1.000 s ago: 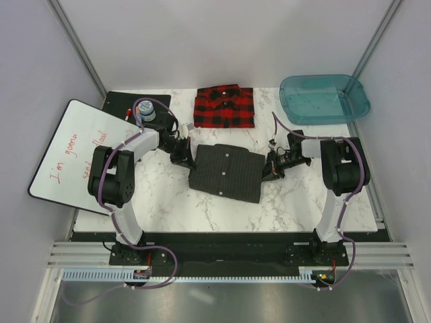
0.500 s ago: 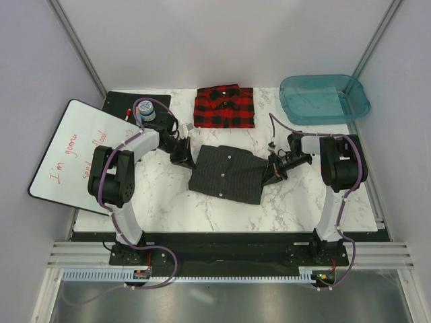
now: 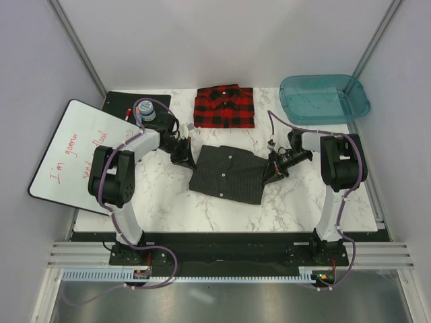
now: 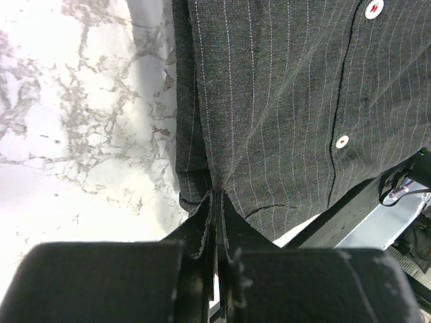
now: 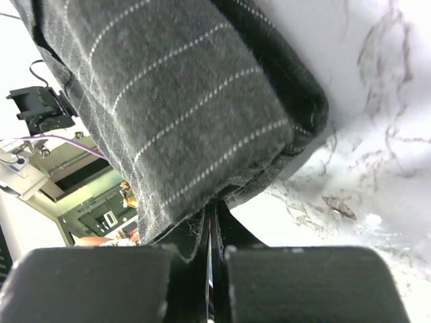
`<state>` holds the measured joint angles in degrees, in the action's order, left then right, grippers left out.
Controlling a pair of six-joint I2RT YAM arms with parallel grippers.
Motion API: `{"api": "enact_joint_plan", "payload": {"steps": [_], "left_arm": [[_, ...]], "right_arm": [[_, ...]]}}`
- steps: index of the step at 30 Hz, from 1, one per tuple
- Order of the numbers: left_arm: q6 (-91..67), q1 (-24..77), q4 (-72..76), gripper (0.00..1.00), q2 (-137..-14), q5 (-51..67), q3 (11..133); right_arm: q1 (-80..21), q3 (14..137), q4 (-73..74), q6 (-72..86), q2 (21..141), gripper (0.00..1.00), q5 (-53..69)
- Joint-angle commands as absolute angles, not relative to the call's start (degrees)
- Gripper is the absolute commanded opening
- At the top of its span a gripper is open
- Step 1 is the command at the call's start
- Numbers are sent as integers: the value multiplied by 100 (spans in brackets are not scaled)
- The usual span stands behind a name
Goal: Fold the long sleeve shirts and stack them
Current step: Fold the shirt
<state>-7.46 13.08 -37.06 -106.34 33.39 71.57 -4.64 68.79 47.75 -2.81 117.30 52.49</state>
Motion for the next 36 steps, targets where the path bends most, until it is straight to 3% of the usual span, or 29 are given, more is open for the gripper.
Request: {"api": "enact_joint_plan", "payload": {"steps": [1, 15, 17, 21, 23, 24, 28, 32, 36], "left_arm": [[-879, 1388, -3455, 2, -10450, 3357, 7075], [-1353, 1441, -2602, 2, -9923, 3612, 6240], [-1345, 1433, -2540, 2, -9905, 3490, 6275], [-1389, 1293, -2557, 19, -9792, 3559, 6284], [-1389, 1240, -2584, 29, -9581, 3603, 6188], [-1363, 1213, -2662, 33, -9528, 3682, 6153], [-1204, 1204, -2777, 53, -9238, 4077, 5863], [-1239, 1230, -2804, 56, -9123, 4438, 5538], [-1309, 1450, -2663, 54, -9237, 4702, 5440]], "right_arm": [[-413, 6820, 5010, -606, 11899, 0, 4861], [-545, 8472, 4789, -632, 12726, 1, 4087], [-484, 8525, 4974, -738, 12648, 13, 4017], [-159, 8762, 5395, -1062, 12280, 43, 3929], [-36, 8868, 5738, -1221, 12112, 45, 3929], [-26, 8894, 5835, -1378, 11929, 50, 3877], [220, 8842, 6301, -1714, 11593, 52, 3920], [290, 8535, 6407, -1941, 11452, 56, 3919], [343, 8429, 6477, -2004, 11198, 50, 4726]]}}
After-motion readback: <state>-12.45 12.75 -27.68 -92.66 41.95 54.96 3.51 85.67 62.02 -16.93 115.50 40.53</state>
